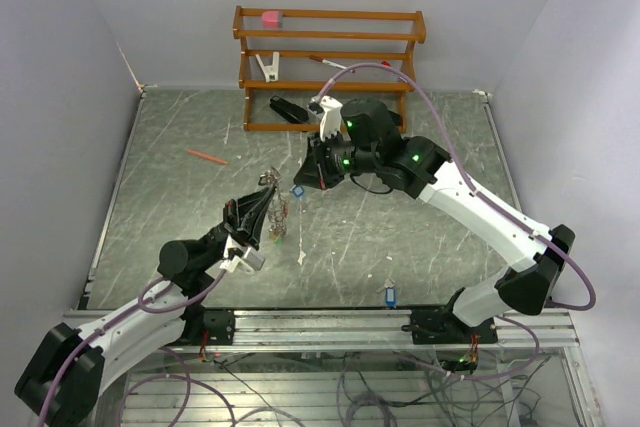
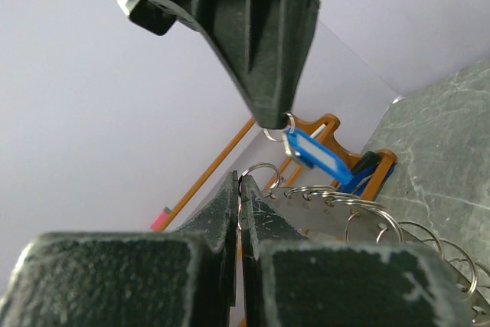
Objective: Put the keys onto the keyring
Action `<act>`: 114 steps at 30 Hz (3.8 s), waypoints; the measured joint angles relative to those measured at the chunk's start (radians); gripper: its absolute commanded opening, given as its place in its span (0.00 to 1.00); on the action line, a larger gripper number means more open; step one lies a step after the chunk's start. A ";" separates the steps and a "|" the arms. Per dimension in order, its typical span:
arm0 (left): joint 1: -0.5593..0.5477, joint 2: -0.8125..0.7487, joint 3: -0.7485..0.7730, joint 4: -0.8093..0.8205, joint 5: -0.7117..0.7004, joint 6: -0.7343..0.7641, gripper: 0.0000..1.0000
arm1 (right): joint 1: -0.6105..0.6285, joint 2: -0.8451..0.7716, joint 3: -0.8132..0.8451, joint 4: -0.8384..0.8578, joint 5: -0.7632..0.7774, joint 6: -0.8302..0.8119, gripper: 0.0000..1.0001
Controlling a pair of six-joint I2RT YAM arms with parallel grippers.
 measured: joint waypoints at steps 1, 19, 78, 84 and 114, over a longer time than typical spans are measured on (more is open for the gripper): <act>0.000 0.004 -0.002 0.005 0.009 0.009 0.07 | 0.000 0.001 0.006 0.004 -0.004 0.000 0.00; -0.003 0.026 -0.011 0.031 0.063 0.045 0.07 | -0.001 0.013 -0.019 0.049 -0.059 0.000 0.00; -0.020 0.072 -0.011 0.045 0.064 0.056 0.07 | 0.004 0.007 -0.116 0.107 -0.139 0.030 0.00; -0.020 0.032 -0.011 0.041 0.067 0.055 0.07 | 0.004 0.006 -0.127 0.118 -0.151 0.031 0.00; -0.026 0.045 -0.011 0.043 0.070 0.051 0.07 | 0.004 -0.023 -0.123 0.138 -0.159 0.035 0.00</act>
